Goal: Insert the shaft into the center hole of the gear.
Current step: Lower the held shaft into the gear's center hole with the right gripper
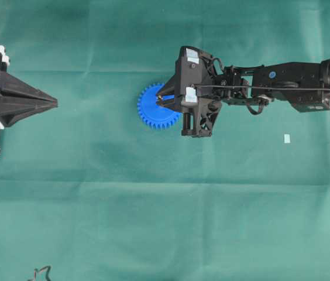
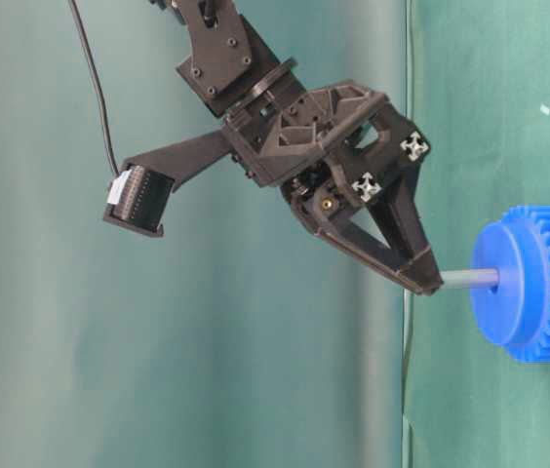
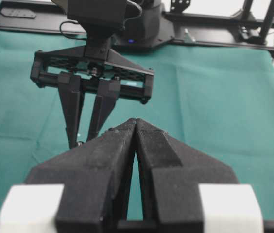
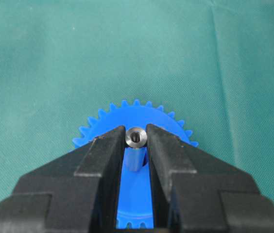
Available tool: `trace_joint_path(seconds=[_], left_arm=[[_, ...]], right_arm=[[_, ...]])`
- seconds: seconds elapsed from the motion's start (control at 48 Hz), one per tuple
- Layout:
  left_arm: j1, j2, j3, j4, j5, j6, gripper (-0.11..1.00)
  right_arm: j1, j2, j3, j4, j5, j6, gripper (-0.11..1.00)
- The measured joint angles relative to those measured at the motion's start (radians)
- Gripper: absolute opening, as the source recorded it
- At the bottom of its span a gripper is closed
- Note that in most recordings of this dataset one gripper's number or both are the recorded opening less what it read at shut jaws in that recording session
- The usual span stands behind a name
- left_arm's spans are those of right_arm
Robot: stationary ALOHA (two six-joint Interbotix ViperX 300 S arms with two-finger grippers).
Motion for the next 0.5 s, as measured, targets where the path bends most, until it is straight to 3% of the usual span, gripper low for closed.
trace_joint_path(seconds=[0.5], left_arm=[[0.0,-0.005,0.0,0.0,0.0,0.0,0.0]], right_arm=[[-0.006,-0.049,0.0,0.0,-0.005,0.0,0.19]])
